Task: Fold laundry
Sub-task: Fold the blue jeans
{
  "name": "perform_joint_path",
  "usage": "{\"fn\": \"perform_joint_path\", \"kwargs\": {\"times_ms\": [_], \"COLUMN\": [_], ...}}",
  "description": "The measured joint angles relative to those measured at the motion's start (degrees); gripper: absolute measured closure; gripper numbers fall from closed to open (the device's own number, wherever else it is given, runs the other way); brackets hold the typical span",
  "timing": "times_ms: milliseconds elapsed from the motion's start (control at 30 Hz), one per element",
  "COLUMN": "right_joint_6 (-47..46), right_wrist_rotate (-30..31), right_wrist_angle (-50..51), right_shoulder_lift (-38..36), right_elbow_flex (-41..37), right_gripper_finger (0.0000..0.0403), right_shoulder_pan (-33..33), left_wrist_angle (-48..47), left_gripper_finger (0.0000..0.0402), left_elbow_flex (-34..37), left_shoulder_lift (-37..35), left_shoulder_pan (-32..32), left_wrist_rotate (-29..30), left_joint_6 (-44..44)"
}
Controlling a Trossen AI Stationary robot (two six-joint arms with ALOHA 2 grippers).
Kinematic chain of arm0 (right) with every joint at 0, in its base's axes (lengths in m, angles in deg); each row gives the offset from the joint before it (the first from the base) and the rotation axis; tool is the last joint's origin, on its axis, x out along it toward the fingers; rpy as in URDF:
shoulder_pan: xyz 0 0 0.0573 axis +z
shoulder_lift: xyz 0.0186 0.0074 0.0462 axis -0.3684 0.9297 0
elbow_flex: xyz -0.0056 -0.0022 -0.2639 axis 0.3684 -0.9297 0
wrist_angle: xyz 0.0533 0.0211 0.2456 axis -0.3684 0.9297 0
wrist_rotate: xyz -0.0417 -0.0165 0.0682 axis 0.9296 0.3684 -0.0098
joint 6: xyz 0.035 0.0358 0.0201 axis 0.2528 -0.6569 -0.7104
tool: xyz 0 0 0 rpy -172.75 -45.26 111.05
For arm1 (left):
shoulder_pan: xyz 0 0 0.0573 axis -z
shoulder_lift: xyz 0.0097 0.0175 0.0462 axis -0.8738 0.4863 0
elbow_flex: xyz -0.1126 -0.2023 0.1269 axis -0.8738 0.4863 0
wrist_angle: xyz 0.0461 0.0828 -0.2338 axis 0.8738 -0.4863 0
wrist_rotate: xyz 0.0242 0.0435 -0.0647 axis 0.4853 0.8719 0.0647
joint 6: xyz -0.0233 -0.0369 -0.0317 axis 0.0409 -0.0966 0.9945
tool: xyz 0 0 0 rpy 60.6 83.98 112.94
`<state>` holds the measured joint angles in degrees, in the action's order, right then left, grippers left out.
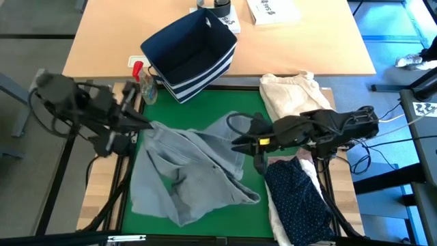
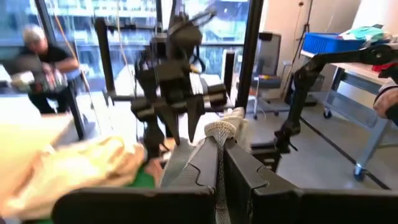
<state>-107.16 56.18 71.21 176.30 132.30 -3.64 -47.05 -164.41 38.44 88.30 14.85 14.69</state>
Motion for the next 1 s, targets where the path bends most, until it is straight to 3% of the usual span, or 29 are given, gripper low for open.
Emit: {"fn": "perform_joint_path", "kwargs": {"times_ms": [300, 400, 700, 833, 1000], "right_joint_6": [-2.0, -3.0, 0.9, -0.1, -5.0], "right_wrist_rotate": [9.0, 10.2, 4.0, 1.2, 4.0], "right_wrist_angle": [16.9, 21.9, 21.3, 25.3, 31.8], "right_shoulder_lift": [0.6, 2.1, 10.8, 12.7, 12.0], "right_elbow_flex": [1.3, 1.3, 1.2, 1.2, 1.3], "right_gripper_finger": [0.0183, 0.0163, 0.0157, 0.0157, 0.0157], "right_shoulder_pan": [0.0, 0.0, 0.1, 1.0, 4.2], "left_wrist_angle": [-1.0, -1.1, 1.4, 2.2, 2.2], "left_gripper_finger": [0.0396, 0.0396, 0.0395, 0.0395, 0.0395], "left_elbow_flex": [-0.3, -0.2, -0.2, -0.2, -0.2], "left_shoulder_lift": [-1.9, -1.5, -1.6, -1.9, -1.9], "left_shoulder_pan": [0.0, 0.0, 0.0, 0.0, 0.0], "left_wrist_rotate": [1.1, 4.9, 16.6, 17.3, 17.1], "left_joint_6": [-3.6, -3.6, -7.6, -8.5, -8.3]}}
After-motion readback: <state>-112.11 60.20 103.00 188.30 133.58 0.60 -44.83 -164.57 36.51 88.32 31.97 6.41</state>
